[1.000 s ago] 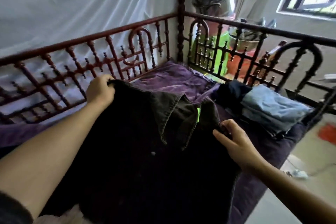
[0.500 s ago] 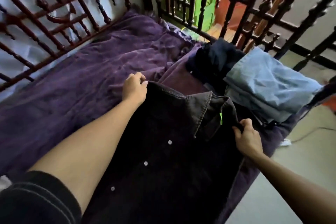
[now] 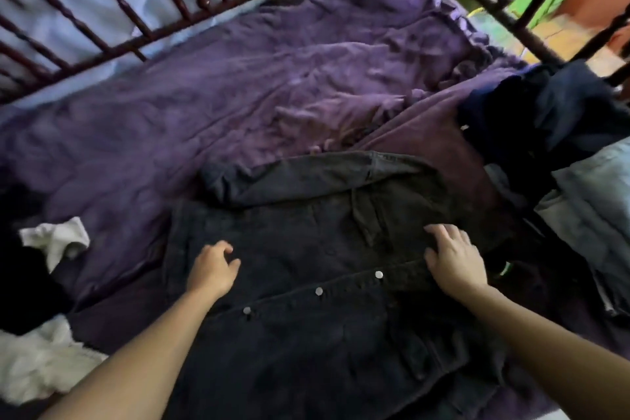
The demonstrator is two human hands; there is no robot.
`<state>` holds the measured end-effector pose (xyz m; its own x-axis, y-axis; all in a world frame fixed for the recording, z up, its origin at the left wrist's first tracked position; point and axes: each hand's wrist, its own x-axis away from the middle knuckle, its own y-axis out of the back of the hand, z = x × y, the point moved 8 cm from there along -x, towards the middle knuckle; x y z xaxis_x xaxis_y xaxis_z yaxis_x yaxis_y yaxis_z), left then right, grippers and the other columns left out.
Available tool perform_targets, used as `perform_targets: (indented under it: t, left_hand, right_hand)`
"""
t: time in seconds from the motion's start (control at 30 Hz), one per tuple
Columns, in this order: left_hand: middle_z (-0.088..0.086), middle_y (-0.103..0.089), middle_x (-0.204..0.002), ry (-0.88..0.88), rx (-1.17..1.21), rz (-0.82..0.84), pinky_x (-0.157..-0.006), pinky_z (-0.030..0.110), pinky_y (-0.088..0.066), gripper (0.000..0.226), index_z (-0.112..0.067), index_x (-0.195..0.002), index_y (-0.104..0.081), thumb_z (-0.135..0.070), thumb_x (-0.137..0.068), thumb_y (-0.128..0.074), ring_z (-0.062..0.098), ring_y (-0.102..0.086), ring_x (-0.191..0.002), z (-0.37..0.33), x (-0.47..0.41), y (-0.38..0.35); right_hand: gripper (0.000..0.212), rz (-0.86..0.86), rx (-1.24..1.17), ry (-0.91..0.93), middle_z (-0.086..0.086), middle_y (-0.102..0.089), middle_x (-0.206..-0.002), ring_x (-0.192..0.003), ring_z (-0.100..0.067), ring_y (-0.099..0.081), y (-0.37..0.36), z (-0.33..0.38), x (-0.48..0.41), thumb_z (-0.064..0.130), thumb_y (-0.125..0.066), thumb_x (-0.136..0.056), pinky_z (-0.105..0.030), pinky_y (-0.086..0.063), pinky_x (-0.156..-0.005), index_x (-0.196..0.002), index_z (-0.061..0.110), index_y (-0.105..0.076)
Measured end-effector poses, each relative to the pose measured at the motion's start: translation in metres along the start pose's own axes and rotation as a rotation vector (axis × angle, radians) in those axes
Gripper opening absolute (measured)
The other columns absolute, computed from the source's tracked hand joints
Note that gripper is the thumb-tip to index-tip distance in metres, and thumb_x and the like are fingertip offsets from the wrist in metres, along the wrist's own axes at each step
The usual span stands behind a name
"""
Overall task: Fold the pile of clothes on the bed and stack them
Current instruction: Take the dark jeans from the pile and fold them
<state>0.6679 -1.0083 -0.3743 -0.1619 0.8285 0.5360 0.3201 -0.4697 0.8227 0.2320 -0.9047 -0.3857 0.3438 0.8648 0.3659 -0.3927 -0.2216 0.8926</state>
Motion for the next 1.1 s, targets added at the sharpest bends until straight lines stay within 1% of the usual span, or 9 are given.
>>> perform_targets:
  t: [0.2,0.4,0.47,0.53,0.6,0.73,0.87,1.0,1.1]
  left_hand:
    - [0.015,-0.055,-0.127,0.233,0.04,-0.029,-0.083,0.039,-0.047,0.041,-0.011,-0.127,-0.053,-0.032,-0.092,-0.06,0.035,-0.055,-0.112,0.105,-0.045,-0.006]
    - [0.015,-0.041,-0.146,0.502,0.444,-0.102,-0.103,0.045,-0.041,0.083,-0.01,-0.145,-0.031,-0.04,-0.081,-0.074,0.037,-0.043,-0.129,0.169,-0.108,-0.031]
    - [0.017,-0.052,-0.136,0.489,0.415,-0.095,-0.1,0.041,-0.044,0.07,-0.005,-0.133,-0.048,-0.032,-0.077,-0.079,0.035,-0.051,-0.122,0.181,-0.124,-0.035]
    - [0.017,-0.065,-0.116,0.4,0.304,-0.247,-0.085,0.036,-0.047,0.037,-0.007,-0.101,-0.065,-0.029,-0.076,-0.079,0.034,-0.059,-0.107,0.18,-0.136,-0.016]
    - [0.015,-0.067,-0.105,0.349,0.227,-0.353,-0.077,0.036,-0.044,0.02,-0.015,-0.084,-0.061,-0.029,-0.079,-0.074,0.035,-0.061,-0.101,0.168,-0.14,-0.003]
    - [0.017,-0.05,-0.13,0.366,0.155,-0.351,-0.095,0.05,-0.041,0.047,-0.015,-0.127,-0.047,-0.025,-0.086,-0.067,0.038,-0.046,-0.121,0.154,-0.109,-0.018]
    - [0.018,-0.044,-0.136,0.341,0.297,-0.426,-0.096,0.051,-0.039,0.069,-0.012,-0.14,-0.037,-0.037,-0.084,-0.069,0.038,-0.041,-0.124,0.178,-0.016,-0.042]
    - [0.011,-0.048,-0.138,0.593,0.459,-0.082,-0.101,0.049,-0.04,0.086,-0.013,-0.141,-0.036,-0.053,-0.075,-0.073,0.036,-0.046,-0.126,0.239,0.102,-0.124]
    - [0.001,-0.054,-0.129,0.743,0.722,0.274,-0.098,0.04,-0.045,0.08,-0.007,-0.138,-0.045,-0.032,-0.073,-0.083,0.033,-0.052,-0.121,0.269,0.176,-0.185]
  right_hand:
    - [0.041,0.251,0.07,0.15,-0.01,-0.056,-0.125,-0.116,-0.032,-0.053,-0.063,0.101,-0.074,0.029,-0.058,-0.089,-0.038,-0.045,-0.088,-0.129,0.021,-0.052]
    - [0.078,0.314,0.285,0.188,-0.011,-0.014,-0.158,-0.144,-0.039,-0.011,-0.124,0.129,-0.13,0.044,-0.065,-0.085,-0.057,-0.03,-0.109,-0.149,0.032,-0.022]
    - [0.083,0.316,0.32,0.153,-0.014,-0.015,-0.157,-0.144,-0.041,-0.01,-0.127,0.113,-0.15,0.042,-0.066,-0.085,-0.059,-0.029,-0.109,-0.151,0.032,-0.016]
    - [0.085,0.324,0.336,0.165,-0.016,-0.019,-0.156,-0.142,-0.043,-0.016,-0.127,0.103,-0.167,0.038,-0.067,-0.086,-0.057,-0.029,-0.11,-0.152,0.03,-0.013]
    - [0.086,0.343,0.344,0.165,-0.018,-0.02,-0.155,-0.14,-0.044,-0.02,-0.128,0.099,-0.175,0.036,-0.067,-0.087,-0.054,-0.03,-0.111,-0.152,0.028,-0.012]
    - [0.086,0.296,0.346,0.168,-0.016,-0.013,-0.158,-0.142,-0.041,-0.017,-0.126,0.11,-0.14,0.038,-0.067,-0.085,-0.055,-0.031,-0.11,-0.152,0.028,-0.014]
    - [0.069,0.215,0.314,0.366,-0.011,-0.02,-0.158,-0.141,-0.034,-0.025,-0.131,0.121,-0.036,0.031,-0.063,-0.086,-0.051,-0.039,-0.101,-0.147,0.024,-0.031]
    - [0.063,0.4,0.345,0.53,-0.002,-0.018,-0.16,-0.143,-0.024,-0.024,-0.173,0.105,0.095,0.037,-0.054,-0.09,-0.039,-0.035,-0.106,-0.149,0.031,-0.03]
    - [0.061,0.541,0.408,0.543,0.0,-0.014,-0.161,-0.147,-0.02,-0.015,-0.194,0.077,0.164,0.041,-0.046,-0.094,-0.036,-0.028,-0.111,-0.15,0.032,-0.024]
